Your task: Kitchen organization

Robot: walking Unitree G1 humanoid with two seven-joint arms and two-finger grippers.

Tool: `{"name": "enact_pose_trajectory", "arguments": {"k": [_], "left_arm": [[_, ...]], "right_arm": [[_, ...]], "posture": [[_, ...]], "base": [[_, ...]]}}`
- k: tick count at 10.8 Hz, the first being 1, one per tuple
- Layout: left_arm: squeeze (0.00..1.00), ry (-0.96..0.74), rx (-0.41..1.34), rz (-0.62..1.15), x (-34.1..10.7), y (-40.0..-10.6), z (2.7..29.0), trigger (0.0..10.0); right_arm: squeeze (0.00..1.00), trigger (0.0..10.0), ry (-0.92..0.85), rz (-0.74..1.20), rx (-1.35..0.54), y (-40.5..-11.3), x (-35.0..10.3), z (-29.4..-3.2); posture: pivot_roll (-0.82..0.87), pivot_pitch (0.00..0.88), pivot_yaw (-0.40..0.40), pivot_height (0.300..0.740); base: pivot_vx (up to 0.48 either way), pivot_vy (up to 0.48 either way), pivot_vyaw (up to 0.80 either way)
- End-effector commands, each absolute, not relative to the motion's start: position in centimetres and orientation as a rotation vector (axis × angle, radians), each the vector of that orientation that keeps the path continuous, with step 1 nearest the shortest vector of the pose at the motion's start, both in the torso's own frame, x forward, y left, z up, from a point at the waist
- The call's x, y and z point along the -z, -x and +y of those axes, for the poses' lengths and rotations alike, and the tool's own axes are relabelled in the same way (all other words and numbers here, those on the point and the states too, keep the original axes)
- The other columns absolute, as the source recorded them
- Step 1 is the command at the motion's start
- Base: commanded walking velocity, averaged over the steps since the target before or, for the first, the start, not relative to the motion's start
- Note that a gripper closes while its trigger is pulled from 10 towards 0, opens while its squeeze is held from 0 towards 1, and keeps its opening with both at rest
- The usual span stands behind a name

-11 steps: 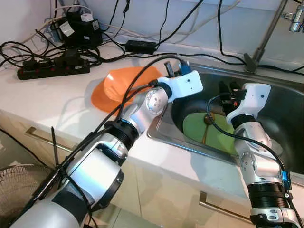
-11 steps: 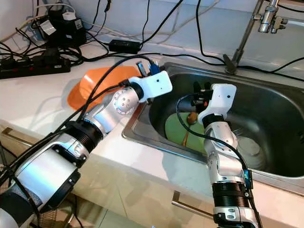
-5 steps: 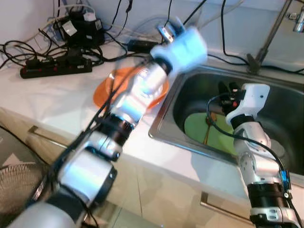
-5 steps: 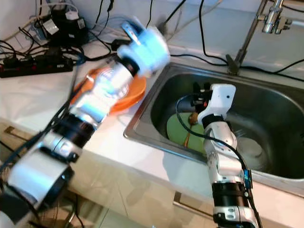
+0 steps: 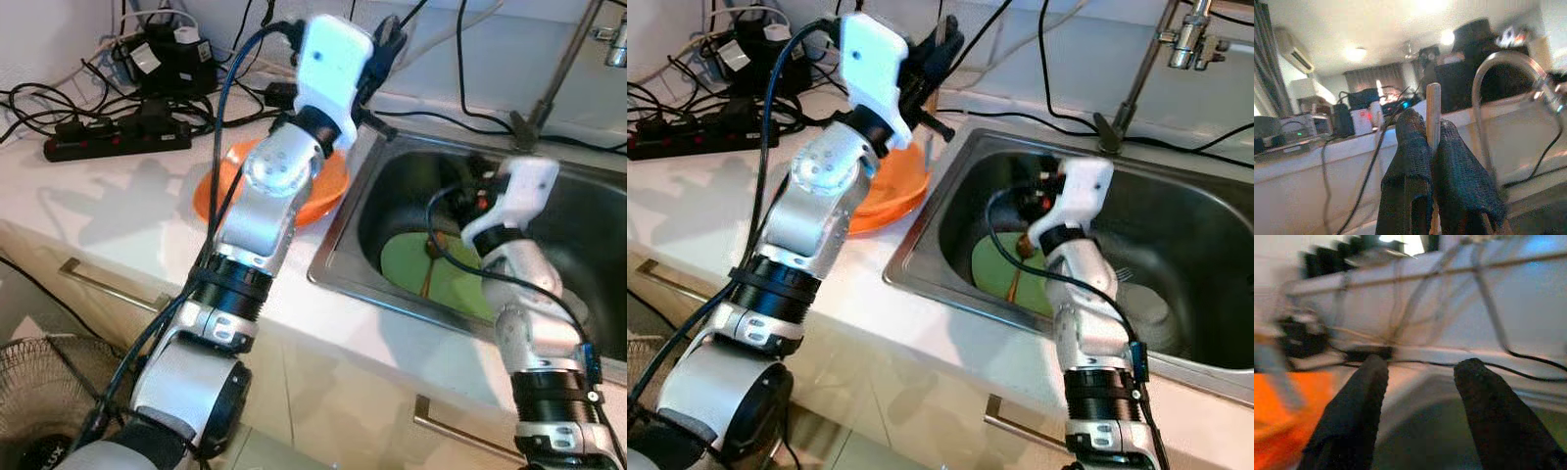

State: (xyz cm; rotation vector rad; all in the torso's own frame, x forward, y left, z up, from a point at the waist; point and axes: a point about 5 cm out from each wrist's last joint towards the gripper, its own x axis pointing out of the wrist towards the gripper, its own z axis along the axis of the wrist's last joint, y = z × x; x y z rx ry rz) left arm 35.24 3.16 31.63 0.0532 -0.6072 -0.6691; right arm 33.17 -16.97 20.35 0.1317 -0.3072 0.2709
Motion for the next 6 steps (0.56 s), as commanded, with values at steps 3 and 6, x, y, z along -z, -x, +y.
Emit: {"name": "enact_pose_trajectory", "arguments": {"k": [3,6], "left_arm": [[0.00,0.056,0.777,-0.562,-31.5,-34.6,2.9,10.0],[0.00,0.098,0.833,-0.545,-31.8,-34.3,2.9,10.0]], "right_arm": [[0.00,10.0,-0.137,-0.357,-0.478,-31.8,-21.8,-15.7],[0.00,10.0,-0.147,-0.354,-0.533,-31.3,-22.0,-15.4]], "posture": [[0.16,0.027,0.026,0.740],[0.16,0.032,0.030,0.740]], "base": [[0.000,0.000,0.00],[0.000,0.000,0.00]]}}
